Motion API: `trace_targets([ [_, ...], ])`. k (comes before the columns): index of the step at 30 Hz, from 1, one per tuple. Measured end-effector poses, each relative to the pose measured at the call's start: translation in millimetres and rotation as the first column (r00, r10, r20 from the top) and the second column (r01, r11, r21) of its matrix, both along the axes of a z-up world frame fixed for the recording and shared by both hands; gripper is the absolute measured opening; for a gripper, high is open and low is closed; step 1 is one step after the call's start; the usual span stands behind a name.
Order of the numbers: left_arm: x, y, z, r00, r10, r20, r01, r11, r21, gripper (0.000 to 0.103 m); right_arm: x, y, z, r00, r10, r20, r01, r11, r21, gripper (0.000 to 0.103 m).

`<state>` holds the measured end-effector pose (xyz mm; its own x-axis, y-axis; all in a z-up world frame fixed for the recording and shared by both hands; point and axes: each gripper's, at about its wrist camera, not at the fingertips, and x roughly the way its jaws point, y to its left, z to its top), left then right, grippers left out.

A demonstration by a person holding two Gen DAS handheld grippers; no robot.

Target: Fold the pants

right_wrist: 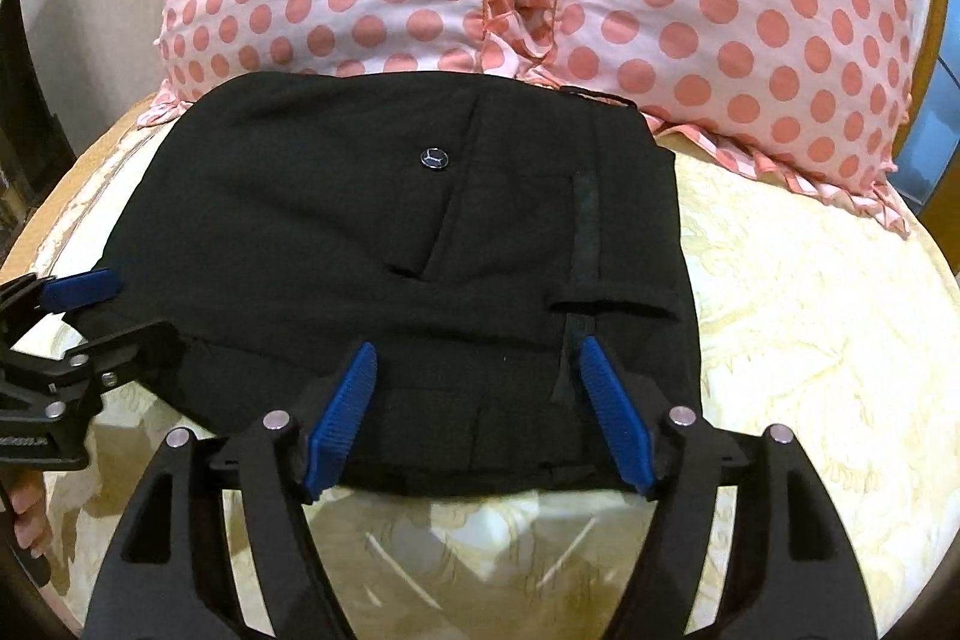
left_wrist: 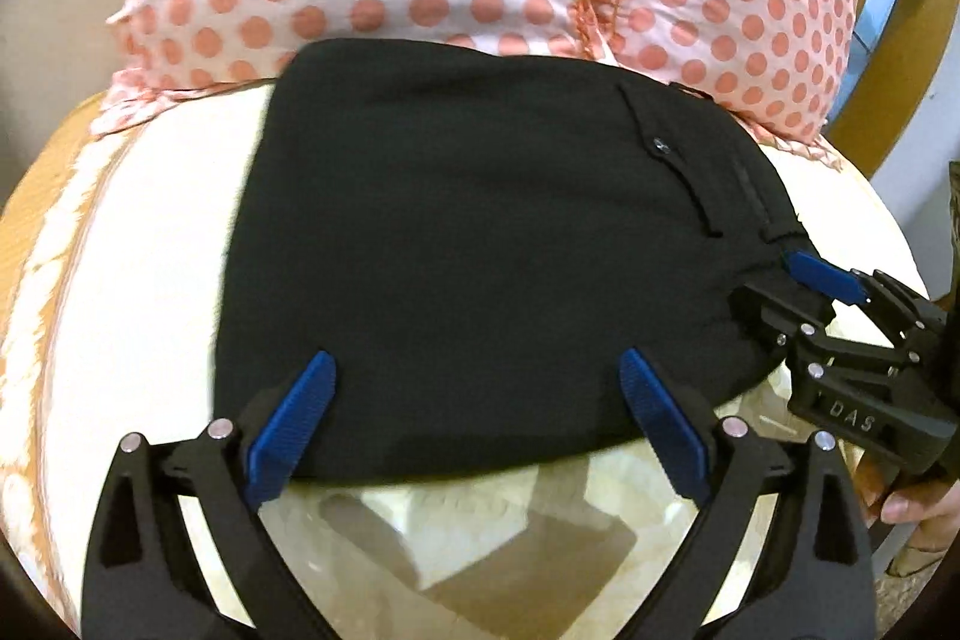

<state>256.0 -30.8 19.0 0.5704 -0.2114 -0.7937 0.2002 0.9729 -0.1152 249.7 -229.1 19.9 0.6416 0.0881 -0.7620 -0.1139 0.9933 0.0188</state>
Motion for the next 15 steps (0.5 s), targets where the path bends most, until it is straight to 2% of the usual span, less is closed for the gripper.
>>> trace_targets([
  [3, -25.2, 11.5, 11.2, 0.998, 0.039, 0.049, -0.041, 0.999, 0.029, 0.100, -14.1, 4.9, 6.4, 1.000, -0.014, 0.025, 0.014, 0.999, -0.030, 0.087],
  [8, -61.4, 24.0, 17.1, 0.994, 0.061, 0.092, -0.065, 0.997, 0.049, 0.101, -48.6, 8.3, 12.3, 0.998, 0.011, 0.067, -0.011, 1.000, 0.004, 0.087],
  [15, -93.4, 27.8, 8.8, 0.994, 0.059, 0.091, -0.067, 0.995, 0.078, 0.101, -81.6, 0.2, 4.0, 0.998, -0.023, 0.053, 0.019, 0.997, 0.073, 0.087],
])
